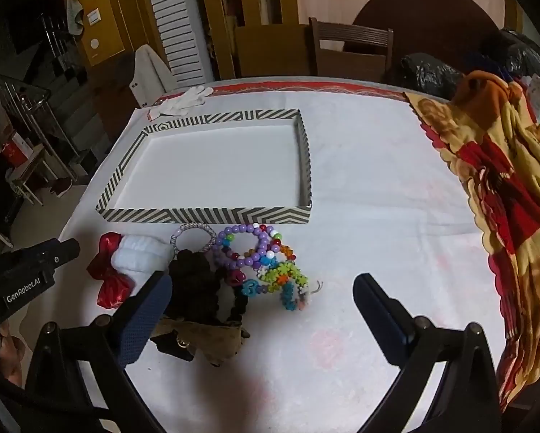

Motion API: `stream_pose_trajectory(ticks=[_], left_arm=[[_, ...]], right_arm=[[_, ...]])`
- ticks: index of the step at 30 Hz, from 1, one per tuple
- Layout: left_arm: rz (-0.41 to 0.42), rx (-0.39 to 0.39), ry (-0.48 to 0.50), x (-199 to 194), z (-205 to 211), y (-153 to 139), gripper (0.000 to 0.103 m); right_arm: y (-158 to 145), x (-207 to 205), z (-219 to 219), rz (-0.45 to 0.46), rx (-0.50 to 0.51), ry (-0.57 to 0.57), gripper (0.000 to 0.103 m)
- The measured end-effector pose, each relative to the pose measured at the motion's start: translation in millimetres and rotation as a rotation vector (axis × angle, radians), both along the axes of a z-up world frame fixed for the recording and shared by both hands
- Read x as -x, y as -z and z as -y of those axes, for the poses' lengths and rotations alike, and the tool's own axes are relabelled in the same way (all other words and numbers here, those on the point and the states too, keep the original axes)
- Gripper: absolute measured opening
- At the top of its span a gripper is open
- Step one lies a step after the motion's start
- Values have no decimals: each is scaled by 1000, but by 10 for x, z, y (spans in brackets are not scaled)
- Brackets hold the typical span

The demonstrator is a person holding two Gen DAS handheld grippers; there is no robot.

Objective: Organize jewelry

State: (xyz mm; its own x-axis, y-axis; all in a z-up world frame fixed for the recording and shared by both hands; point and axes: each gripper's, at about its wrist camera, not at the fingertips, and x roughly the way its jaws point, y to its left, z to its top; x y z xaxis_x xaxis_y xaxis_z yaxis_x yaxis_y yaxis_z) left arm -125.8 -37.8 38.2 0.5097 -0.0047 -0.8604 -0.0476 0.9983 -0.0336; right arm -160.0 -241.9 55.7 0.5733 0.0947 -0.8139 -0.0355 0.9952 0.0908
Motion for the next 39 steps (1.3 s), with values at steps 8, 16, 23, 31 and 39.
stream_pose_trajectory(ticks=[8,16,23,31,39], left_arm=[[-3,-2,3,9,-13,25,30],[-10,-4,-5,3,-25,51,30],[-15,-10,-16,18,-45,80,30],[-24,-4,-20,33,-54,97,30],[-14,-2,-28,68,-78,87,30]], right_arm=[[51,-38,-25,-11,2,-4,103],[55,-68,-64,-25,22,-14,103],[77,-94,-41,-41,20,-10,103],[72,-92,-40,-37,25,-26,103],[44,-76,-36,-40,14,-41,103]])
